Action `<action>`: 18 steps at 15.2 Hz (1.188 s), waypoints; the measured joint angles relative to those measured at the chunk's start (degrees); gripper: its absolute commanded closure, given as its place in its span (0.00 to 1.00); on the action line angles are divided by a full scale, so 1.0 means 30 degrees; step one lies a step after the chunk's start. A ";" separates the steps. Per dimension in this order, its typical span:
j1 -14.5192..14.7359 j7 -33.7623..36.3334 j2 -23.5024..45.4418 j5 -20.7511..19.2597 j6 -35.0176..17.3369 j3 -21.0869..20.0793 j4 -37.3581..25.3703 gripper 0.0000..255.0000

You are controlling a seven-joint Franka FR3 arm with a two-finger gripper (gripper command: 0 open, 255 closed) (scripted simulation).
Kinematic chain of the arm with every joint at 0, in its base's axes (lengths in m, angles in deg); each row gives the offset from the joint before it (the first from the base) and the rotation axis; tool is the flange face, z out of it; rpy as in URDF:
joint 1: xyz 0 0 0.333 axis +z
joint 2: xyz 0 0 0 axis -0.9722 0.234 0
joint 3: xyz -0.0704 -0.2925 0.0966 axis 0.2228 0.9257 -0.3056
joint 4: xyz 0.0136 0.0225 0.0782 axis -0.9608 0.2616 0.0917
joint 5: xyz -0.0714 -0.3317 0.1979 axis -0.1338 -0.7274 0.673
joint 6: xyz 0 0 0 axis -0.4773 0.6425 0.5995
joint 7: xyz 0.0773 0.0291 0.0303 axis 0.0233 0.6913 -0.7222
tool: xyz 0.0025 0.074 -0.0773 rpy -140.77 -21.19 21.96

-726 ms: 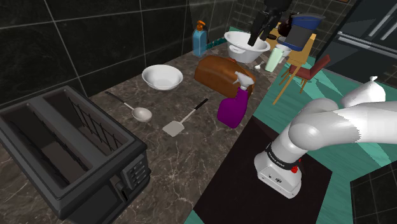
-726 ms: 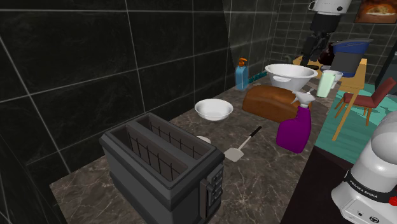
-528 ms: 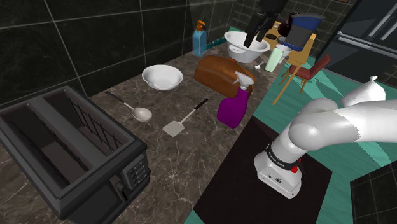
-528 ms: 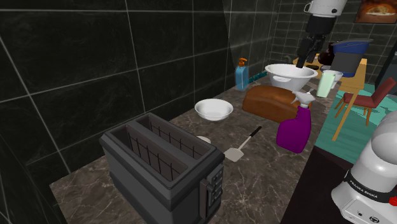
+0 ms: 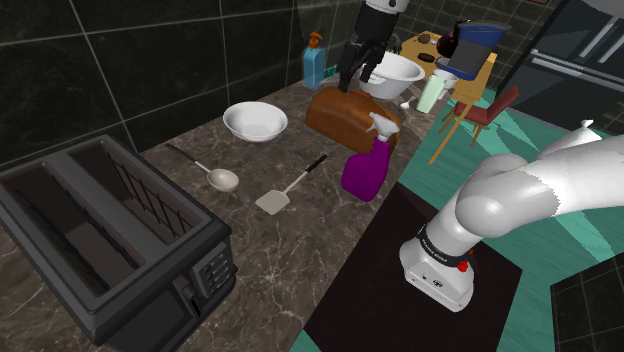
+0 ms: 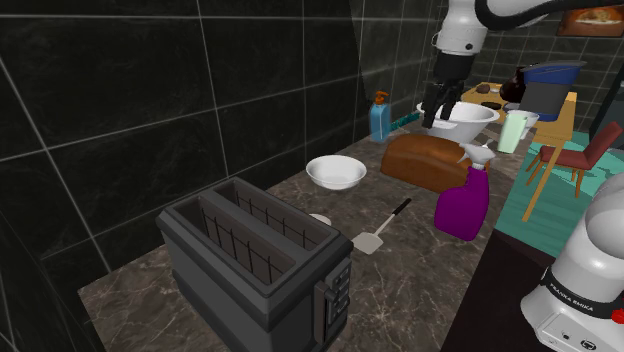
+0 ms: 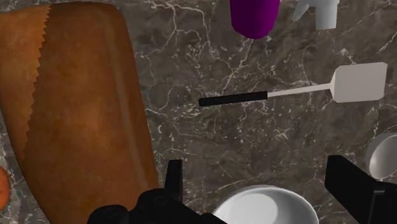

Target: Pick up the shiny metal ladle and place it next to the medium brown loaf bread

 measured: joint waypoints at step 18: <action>0.1444 0.4024 1.1121 0.0049 -0.5336 -0.3790 -0.5074 0.00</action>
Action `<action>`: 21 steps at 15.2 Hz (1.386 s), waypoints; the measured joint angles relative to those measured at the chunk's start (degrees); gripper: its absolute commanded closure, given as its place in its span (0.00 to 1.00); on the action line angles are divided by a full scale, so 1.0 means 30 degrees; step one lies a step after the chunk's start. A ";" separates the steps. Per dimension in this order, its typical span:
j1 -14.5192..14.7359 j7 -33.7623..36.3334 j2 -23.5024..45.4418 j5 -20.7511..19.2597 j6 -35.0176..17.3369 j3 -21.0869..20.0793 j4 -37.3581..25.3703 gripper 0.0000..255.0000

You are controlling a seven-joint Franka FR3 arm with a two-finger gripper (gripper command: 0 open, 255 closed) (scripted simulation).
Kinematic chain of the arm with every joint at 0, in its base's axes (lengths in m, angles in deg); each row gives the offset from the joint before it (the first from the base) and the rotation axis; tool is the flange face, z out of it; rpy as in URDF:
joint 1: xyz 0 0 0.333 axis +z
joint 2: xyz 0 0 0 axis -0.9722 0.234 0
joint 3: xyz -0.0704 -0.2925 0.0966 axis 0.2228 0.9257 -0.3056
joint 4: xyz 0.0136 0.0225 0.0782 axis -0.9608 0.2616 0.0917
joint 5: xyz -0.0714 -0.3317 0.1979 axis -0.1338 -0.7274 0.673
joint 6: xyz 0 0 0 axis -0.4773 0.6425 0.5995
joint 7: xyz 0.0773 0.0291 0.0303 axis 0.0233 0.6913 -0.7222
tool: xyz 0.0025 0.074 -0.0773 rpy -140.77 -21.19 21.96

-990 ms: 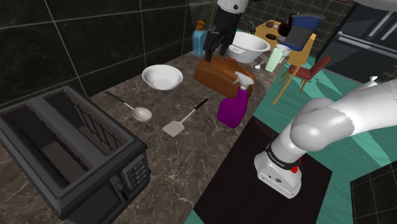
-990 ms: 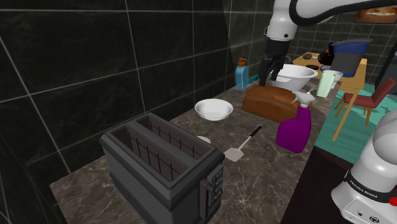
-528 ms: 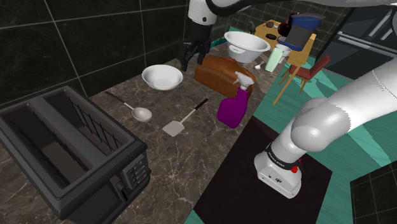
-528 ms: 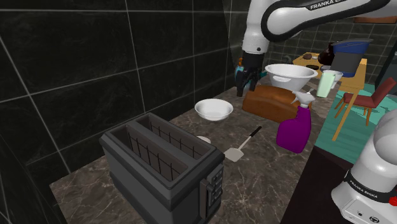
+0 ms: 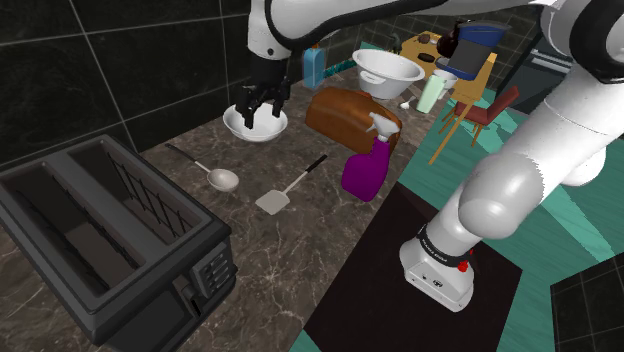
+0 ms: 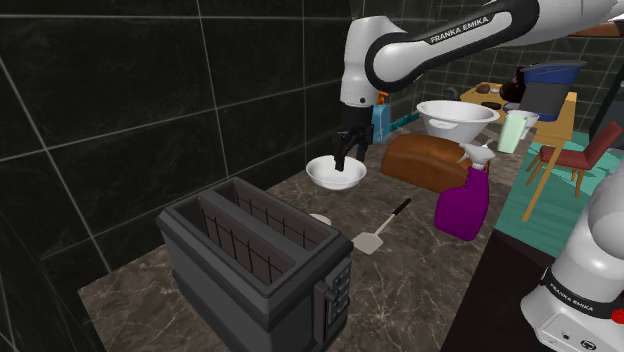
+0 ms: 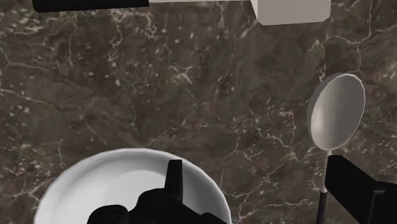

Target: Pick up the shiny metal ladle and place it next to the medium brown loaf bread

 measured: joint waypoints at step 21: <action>0.3098 0.3273 1.0926 -0.2927 -0.1827 -0.0660 -0.8283 0.00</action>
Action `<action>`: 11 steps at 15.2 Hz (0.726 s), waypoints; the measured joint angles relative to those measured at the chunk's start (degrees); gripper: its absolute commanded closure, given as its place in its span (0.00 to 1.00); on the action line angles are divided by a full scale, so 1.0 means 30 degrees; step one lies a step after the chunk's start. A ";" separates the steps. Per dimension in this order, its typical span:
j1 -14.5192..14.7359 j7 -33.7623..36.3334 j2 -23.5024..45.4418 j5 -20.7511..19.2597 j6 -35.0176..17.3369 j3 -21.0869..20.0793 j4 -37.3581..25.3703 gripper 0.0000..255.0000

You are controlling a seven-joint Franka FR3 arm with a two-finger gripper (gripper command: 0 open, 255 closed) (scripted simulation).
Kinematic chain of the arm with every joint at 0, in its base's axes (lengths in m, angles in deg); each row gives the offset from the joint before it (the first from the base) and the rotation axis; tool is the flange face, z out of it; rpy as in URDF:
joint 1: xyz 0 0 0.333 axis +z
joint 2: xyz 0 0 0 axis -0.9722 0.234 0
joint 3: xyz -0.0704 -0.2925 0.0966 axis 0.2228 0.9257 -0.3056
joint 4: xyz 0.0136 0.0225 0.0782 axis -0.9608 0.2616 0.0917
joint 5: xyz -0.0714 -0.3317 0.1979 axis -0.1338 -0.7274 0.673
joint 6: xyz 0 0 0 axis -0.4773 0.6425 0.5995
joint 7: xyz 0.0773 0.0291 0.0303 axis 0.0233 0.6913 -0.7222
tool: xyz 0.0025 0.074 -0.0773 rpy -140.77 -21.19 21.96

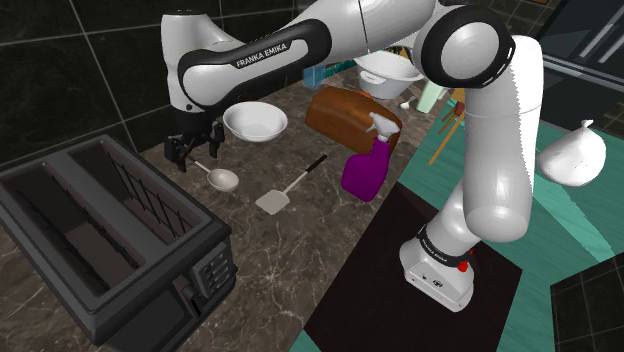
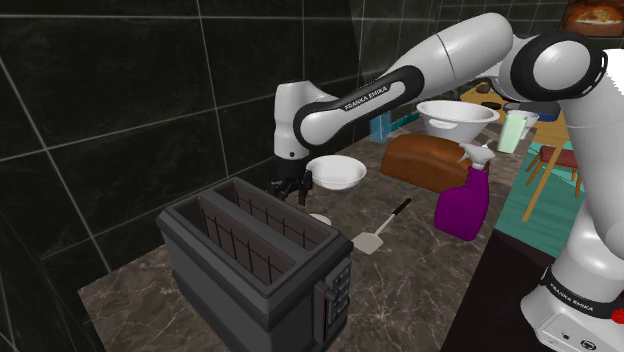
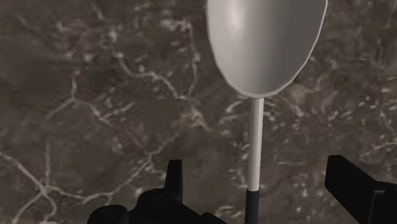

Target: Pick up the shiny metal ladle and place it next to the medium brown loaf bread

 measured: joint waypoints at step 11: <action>0.0021 0.0017 0.0094 -0.0031 -0.0177 0.0018 0.0080 1.00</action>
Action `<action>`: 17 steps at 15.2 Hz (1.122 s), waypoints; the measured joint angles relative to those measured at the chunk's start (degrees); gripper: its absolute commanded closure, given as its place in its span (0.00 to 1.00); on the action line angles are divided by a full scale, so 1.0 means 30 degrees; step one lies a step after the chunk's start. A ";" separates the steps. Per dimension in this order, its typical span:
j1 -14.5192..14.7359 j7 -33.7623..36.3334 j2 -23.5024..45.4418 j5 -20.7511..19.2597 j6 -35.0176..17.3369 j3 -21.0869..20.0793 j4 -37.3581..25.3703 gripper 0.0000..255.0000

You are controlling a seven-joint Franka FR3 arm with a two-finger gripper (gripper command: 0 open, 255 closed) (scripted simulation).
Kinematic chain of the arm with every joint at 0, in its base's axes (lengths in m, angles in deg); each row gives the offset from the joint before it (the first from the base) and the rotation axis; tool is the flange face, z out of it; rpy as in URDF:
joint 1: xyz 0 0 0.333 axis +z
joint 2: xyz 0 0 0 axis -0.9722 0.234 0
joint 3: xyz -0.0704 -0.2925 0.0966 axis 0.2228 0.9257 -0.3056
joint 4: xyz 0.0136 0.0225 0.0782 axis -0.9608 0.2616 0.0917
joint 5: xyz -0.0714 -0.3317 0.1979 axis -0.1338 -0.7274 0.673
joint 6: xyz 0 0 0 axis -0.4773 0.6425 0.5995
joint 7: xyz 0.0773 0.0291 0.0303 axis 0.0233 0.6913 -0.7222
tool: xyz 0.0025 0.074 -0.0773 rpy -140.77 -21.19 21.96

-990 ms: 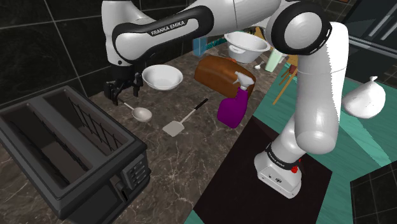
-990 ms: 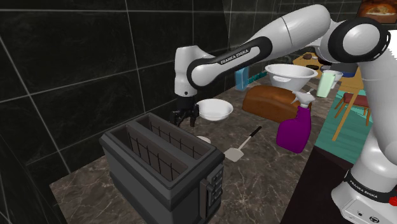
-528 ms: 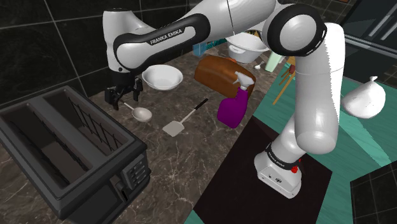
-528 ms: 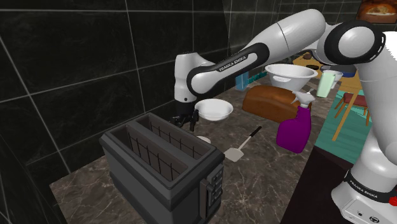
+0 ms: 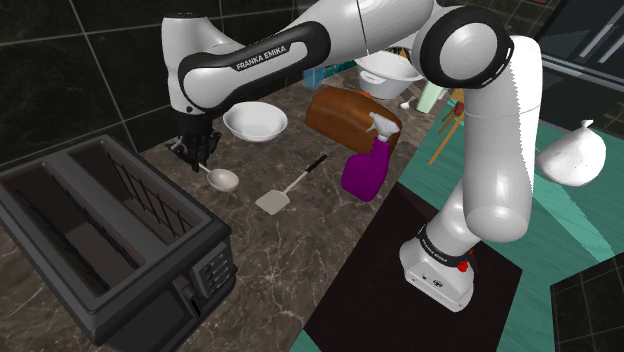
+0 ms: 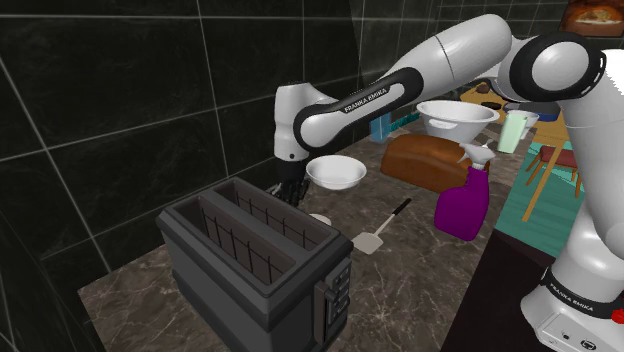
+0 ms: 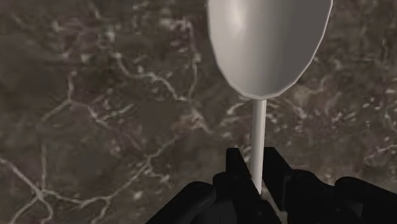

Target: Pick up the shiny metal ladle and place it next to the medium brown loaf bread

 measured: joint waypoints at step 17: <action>-0.0063 -0.0015 -0.0809 0.0267 0.1941 -0.0178 -0.1178 1.00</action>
